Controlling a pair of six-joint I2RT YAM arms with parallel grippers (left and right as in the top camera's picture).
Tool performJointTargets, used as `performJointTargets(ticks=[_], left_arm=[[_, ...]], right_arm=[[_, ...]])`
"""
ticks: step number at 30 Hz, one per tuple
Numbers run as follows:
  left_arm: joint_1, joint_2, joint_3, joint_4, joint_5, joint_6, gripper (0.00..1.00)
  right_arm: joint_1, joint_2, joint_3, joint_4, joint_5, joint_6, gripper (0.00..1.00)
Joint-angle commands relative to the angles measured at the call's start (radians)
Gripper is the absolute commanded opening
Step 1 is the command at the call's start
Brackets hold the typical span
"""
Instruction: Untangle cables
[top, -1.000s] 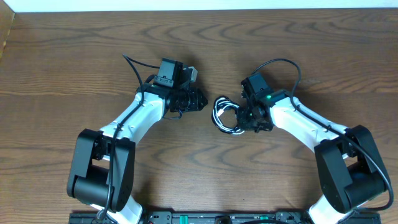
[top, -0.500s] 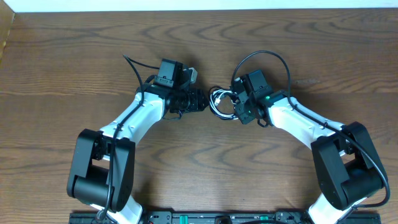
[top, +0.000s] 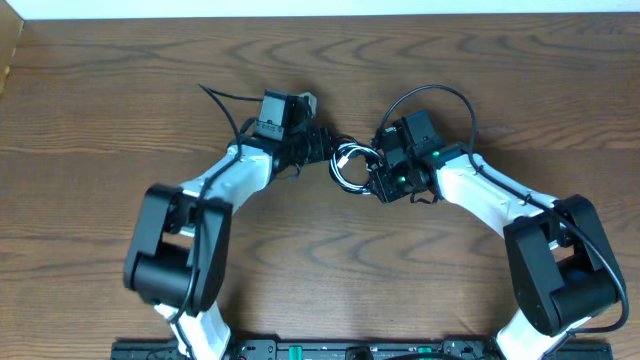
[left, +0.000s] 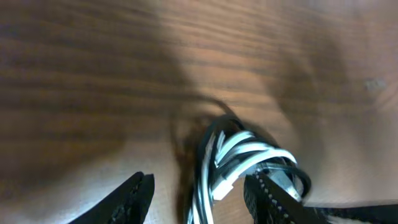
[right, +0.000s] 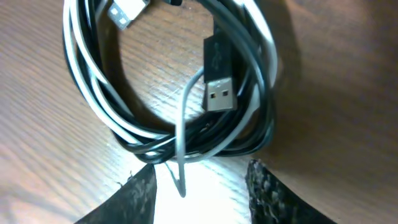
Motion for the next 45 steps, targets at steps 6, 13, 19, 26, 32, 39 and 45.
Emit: performJointTargets(ticks=[6,13,19,26,32,39,45], left_arm=[[-0.005,0.108,0.006,0.113,-0.031,-0.009,0.47],[-0.046,0.121,0.006,0.074,-0.027,-0.009,0.31],[-0.092,0.121,0.006,-0.016,-0.028,-0.009,0.23],[-0.096,0.12,0.006,-0.124,-0.028,-0.009,0.08],[-0.08,0.116,0.006,-0.181,-0.04,-0.053,0.08],[-0.006,0.103,0.008,-0.287,-0.066,-0.107,0.08],[0.072,0.102,0.047,-0.465,-0.074,-0.11,0.08]], right_arm=[[-0.003,0.0,0.017,-0.01,0.049,0.092,0.44],[-0.002,0.013,0.009,-0.008,0.111,0.088,0.43],[-0.003,0.039,0.0,-0.007,0.156,0.082,0.47],[-0.004,0.042,0.0,-0.045,0.288,0.067,0.41],[-0.005,0.042,-0.008,-0.048,0.401,0.042,0.33],[-0.005,0.045,-0.047,0.001,0.459,-0.038,0.33],[-0.005,0.045,-0.066,0.053,0.457,-0.104,0.35]])
